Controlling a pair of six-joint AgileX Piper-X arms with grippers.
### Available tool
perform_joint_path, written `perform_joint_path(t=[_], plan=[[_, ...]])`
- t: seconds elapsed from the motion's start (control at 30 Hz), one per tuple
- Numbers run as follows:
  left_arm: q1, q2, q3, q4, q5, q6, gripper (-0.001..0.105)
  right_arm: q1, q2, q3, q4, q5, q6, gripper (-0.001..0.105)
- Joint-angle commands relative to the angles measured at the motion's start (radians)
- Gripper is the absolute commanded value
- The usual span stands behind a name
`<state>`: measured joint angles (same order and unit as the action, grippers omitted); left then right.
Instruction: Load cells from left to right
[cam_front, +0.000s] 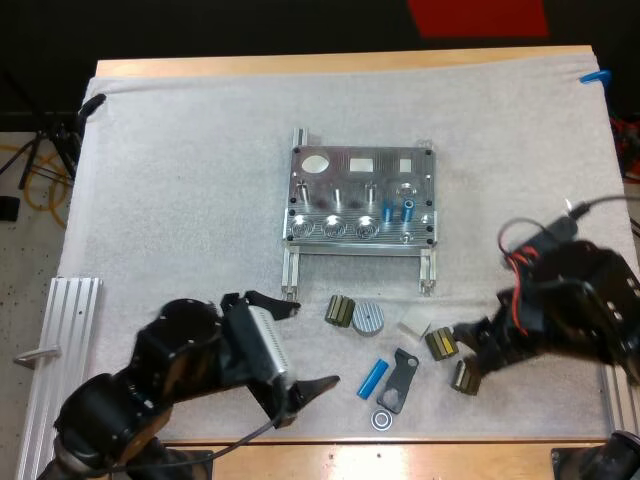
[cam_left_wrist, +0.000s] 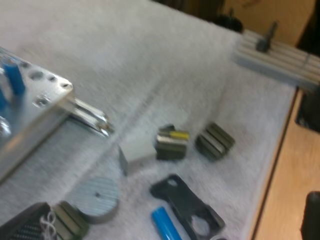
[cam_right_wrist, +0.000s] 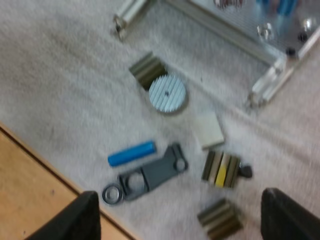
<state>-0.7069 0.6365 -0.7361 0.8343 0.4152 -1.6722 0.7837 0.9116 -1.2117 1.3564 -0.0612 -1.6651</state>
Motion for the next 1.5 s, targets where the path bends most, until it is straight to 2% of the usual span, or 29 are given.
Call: perform_joint_path(t=[0.0,0.2,0.47,0.53,0.6,0.7,1.03,1.2,1.37,1.47], plan=[[-0.036,0.024,-0.009,-0.009,-0.057,-0.037,0.097,0.001,-0.042,0.052,-0.007,0.003,0.030,0.064],[-0.116,0.137,-0.009,-0.033,-0.082,-0.123,0.097,0.001,-0.154,0.180,-0.007,-0.034,0.072,0.064],[-0.229,0.366,-0.007,-0.054,-0.192,-0.175,0.097,0.001,-0.210,0.202,-0.023,-0.055,0.076,0.064],[-0.269,0.415,-0.007,-0.054,-0.236,-0.200,0.092,0.001,-0.210,0.202,-0.022,-0.055,0.076,0.064],[-0.310,0.475,-0.007,-0.056,-0.287,-0.241,0.083,0.001,-0.210,0.202,-0.022,-0.055,0.076,0.064],[-0.335,0.550,-0.007,-0.077,-0.322,-0.305,0.072,0.001,-0.210,0.202,-0.022,-0.055,0.076,0.064],[-0.335,0.697,-0.007,-0.112,-0.337,-0.346,0.064,0.001,-0.210,0.202,-0.022,-0.055,0.076,0.064],[-0.335,0.761,-0.009,-0.136,-0.335,-0.346,0.050,0.001,-0.210,0.202,-0.022,-0.055,0.076,0.064],[-0.335,0.796,-0.012,-0.166,-0.328,-0.346,0.049,0.001,-0.210,0.202,-0.022,-0.055,0.076,0.064],[-0.335,0.798,-0.012,-0.165,-0.291,-0.346,0.049,0.001,-0.210,0.202,-0.022,-0.055,0.076,0.064]])
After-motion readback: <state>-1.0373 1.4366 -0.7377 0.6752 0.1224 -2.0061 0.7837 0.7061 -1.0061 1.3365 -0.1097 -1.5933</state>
